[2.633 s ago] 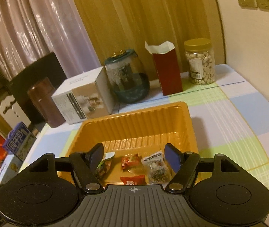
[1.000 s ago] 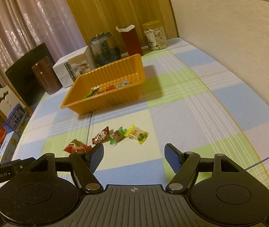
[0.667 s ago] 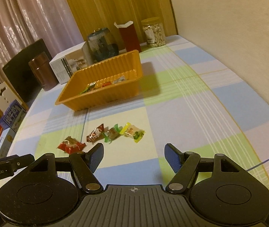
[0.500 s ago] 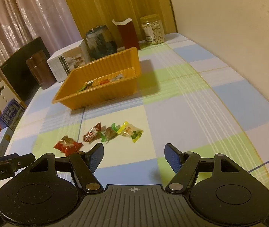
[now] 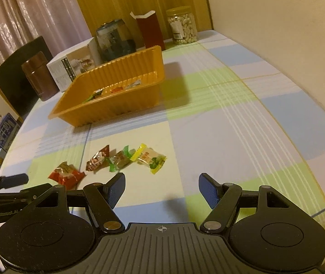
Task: Organize snacks
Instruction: 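Withdraw both open tools from the tray back over the remaining sweets, then grasp the red foil candy pack with the left tool, then grasp the yellow candy packet with the right tool while the left tool holds its candy, then carry both candies over the orange tray and open both tools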
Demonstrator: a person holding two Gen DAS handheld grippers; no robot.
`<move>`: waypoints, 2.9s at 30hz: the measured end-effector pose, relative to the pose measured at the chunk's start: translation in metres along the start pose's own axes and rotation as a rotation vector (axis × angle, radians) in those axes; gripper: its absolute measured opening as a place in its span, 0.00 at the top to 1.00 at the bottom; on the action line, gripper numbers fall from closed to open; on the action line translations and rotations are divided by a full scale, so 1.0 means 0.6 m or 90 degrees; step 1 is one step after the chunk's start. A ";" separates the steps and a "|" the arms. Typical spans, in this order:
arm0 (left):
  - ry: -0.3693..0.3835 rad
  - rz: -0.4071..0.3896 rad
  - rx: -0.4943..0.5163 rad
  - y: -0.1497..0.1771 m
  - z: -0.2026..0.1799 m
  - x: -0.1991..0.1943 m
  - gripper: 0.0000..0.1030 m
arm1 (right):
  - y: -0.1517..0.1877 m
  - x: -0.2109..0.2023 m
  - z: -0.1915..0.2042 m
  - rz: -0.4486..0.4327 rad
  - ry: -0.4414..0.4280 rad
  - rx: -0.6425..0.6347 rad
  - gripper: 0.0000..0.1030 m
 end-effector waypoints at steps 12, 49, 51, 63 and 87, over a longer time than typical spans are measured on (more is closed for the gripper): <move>0.031 0.019 0.102 -0.003 -0.020 0.071 0.28 | -0.011 0.048 -0.002 0.012 0.000 -0.020 0.31; 0.062 0.029 -0.052 0.004 -0.001 0.034 0.58 | -0.019 0.152 0.042 0.044 -0.030 -0.292 0.50; 0.061 0.030 -0.056 0.005 0.000 0.033 0.58 | -0.018 0.152 0.044 0.044 -0.033 -0.288 0.64; 0.050 0.025 -0.077 0.005 0.000 0.007 0.58 | -0.005 0.102 0.051 0.043 -0.031 -0.226 0.77; 0.033 -0.021 -0.109 -0.063 0.014 -0.054 0.58 | -0.059 0.022 0.106 -0.004 -0.067 -0.184 0.77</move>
Point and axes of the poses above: each gripper's, at about its wrist camera, not at the fingertips, and x roughly the way its jaws point, z to its left, y to its underside, the point moved 8 cm from there along x, roughly the way its jaws point, and after that the axes turned 4 degrees about -x, right-handed, at the moved point
